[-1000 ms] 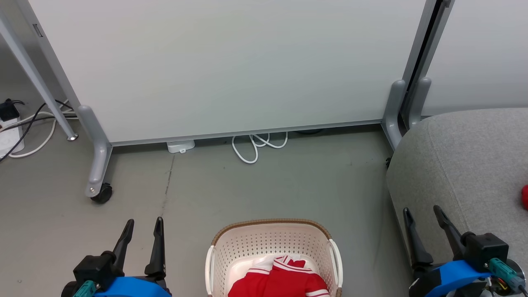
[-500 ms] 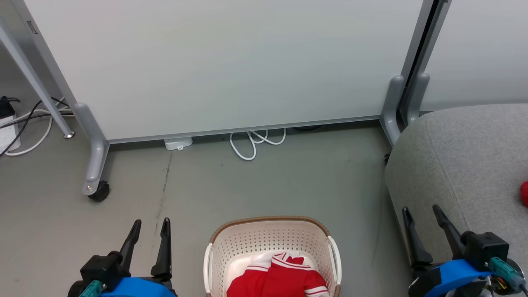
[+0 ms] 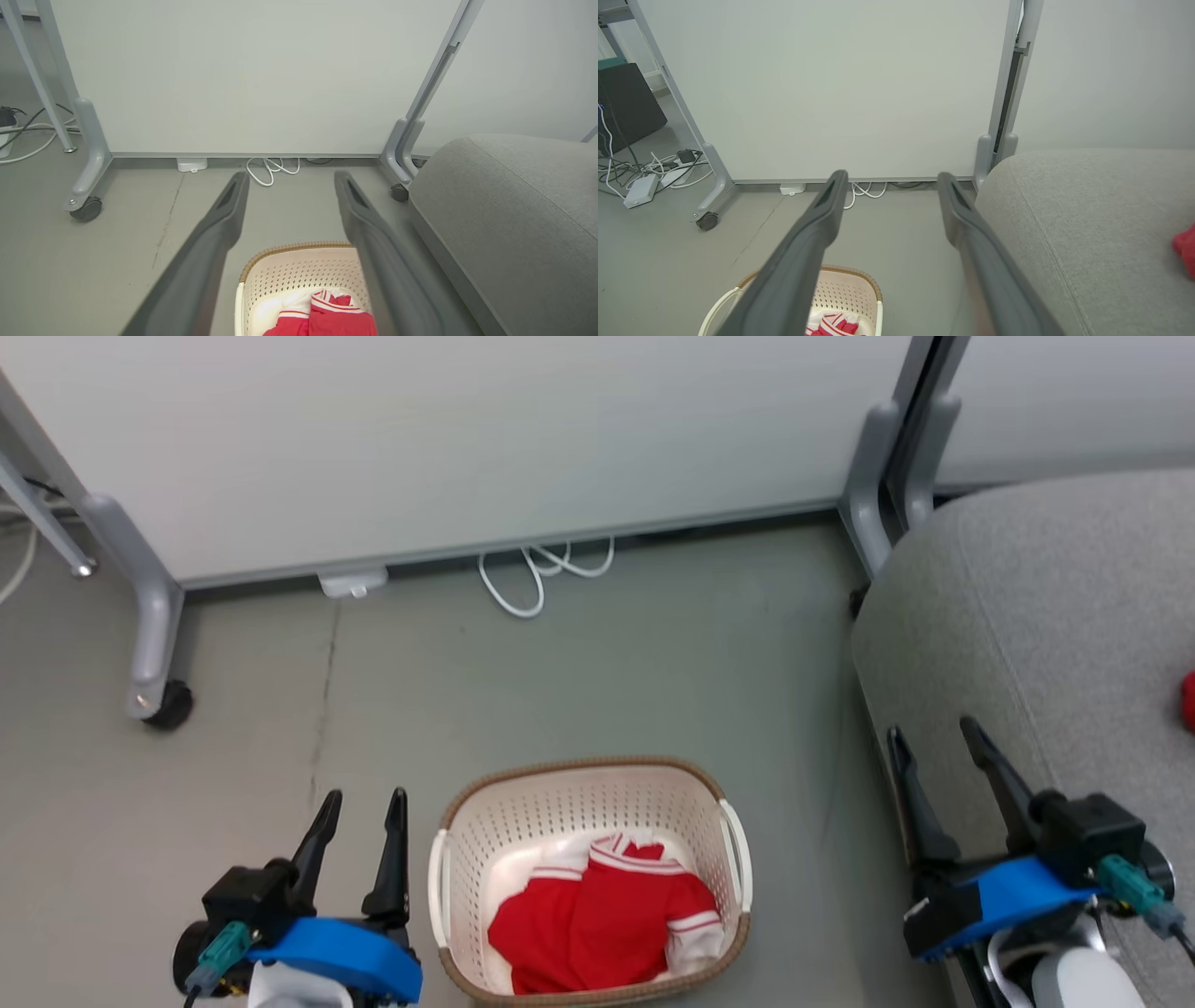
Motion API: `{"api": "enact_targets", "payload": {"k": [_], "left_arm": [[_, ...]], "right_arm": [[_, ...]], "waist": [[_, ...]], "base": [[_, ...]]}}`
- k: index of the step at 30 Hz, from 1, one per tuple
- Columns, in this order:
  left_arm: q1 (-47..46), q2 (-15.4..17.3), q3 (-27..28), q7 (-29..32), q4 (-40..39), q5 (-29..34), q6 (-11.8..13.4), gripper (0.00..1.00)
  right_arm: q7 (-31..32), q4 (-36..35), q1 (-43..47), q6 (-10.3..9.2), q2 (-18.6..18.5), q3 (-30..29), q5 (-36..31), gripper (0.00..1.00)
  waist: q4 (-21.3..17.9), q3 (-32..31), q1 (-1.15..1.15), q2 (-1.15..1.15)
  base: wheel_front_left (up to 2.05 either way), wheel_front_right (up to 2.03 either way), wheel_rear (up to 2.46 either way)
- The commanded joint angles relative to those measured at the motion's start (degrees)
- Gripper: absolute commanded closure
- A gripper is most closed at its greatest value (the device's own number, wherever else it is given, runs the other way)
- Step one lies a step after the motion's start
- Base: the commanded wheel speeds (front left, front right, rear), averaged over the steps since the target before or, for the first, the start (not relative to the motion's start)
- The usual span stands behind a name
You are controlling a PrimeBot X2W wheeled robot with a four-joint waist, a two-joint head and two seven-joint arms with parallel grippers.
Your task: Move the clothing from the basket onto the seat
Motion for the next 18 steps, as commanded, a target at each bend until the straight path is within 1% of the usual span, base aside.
{"api": "enact_targets", "payload": {"k": [1,13,18], "left_arm": [[-2.58,0.02,-0.91,-0.27,0.81,-0.33,-0.07,0.00],[-17.01,-0.24,-8.18,-0.27,8.77,-2.30,-0.07,0.00],[-22.16,0.57,-10.90,-0.27,13.38,-2.92,-0.06,0.00]], "right_arm": [[0.12,-1.11,-2.35,0.01,-0.02,0.70,-0.70,0.00],[0.52,-6.68,-11.72,0.01,-0.02,2.87,-3.25,0.00],[0.01,-8.99,-13.71,0.01,-0.01,3.32,-3.36,0.00]], "waist": [[-2.54,5.95,-0.01,0.00],[-6.66,24.07,-0.01,0.00],[-8.39,30.07,-0.01,0.00]], "base": [[0.00,0.00,0.00],[0.00,0.00,0.00],[0.00,0.00,0.00]]}}
